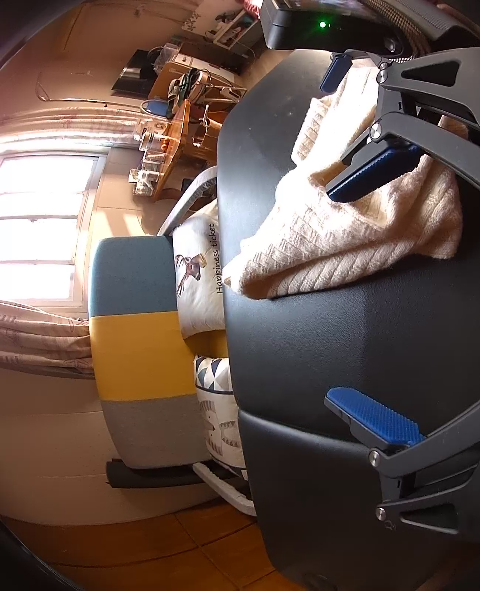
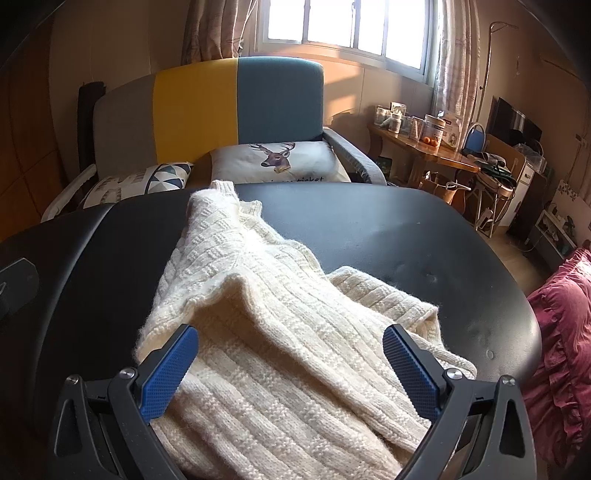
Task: Fold clothes
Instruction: 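Move both open grippers over the cream sweater on the ottoman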
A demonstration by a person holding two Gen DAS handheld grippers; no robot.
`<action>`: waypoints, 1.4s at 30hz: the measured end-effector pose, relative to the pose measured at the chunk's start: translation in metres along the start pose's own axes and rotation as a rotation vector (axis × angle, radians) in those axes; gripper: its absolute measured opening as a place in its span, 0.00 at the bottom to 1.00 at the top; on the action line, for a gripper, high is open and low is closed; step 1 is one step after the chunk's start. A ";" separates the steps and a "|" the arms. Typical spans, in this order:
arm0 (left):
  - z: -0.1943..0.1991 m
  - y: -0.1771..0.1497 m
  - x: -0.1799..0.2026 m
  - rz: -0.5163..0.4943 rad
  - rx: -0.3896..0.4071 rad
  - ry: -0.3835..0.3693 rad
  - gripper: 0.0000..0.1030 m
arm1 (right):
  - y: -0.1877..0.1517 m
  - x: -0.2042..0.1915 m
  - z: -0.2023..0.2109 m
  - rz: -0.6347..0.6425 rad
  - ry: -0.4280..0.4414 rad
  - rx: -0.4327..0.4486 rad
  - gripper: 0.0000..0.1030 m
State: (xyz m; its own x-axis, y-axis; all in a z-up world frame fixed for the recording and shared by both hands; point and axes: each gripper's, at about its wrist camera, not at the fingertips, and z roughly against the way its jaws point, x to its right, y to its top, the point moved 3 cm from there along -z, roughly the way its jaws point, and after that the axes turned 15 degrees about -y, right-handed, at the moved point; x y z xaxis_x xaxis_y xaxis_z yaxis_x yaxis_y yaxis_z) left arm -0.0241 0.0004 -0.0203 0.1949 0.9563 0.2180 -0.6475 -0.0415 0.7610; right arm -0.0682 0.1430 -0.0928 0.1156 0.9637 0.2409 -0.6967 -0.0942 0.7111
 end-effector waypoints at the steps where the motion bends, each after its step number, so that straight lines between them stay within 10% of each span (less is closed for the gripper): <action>1: -0.001 0.000 0.000 0.004 -0.002 -0.007 0.99 | 0.000 0.000 0.000 0.000 -0.001 -0.001 0.99; 20: -0.024 -0.041 -0.029 0.008 -0.085 -0.099 1.00 | -0.005 -0.005 0.005 0.048 0.036 0.033 0.99; 25: -0.028 -0.076 -0.076 0.143 -0.175 -0.148 1.00 | 0.002 -0.003 0.002 0.060 0.171 0.051 0.93; 27: -0.023 -0.091 -0.093 0.152 -0.177 -0.103 1.00 | 0.009 0.002 -0.002 0.043 0.255 0.034 0.73; 36: -0.001 -0.146 -0.172 0.384 -0.209 -0.091 1.00 | 0.088 -0.025 -0.067 0.100 0.545 -0.132 0.72; 42: 0.009 -0.159 -0.202 0.488 -0.171 -0.101 1.00 | 0.122 -0.047 -0.148 0.108 0.391 -0.255 0.61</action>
State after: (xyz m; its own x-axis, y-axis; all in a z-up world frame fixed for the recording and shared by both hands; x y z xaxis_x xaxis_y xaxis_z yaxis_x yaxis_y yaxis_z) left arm 0.0459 -0.1885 -0.1794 -0.0944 0.8046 0.5863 -0.7899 -0.4190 0.4478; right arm -0.2634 0.1231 -0.1151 -0.2083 0.9781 0.0031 -0.8473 -0.1820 0.4990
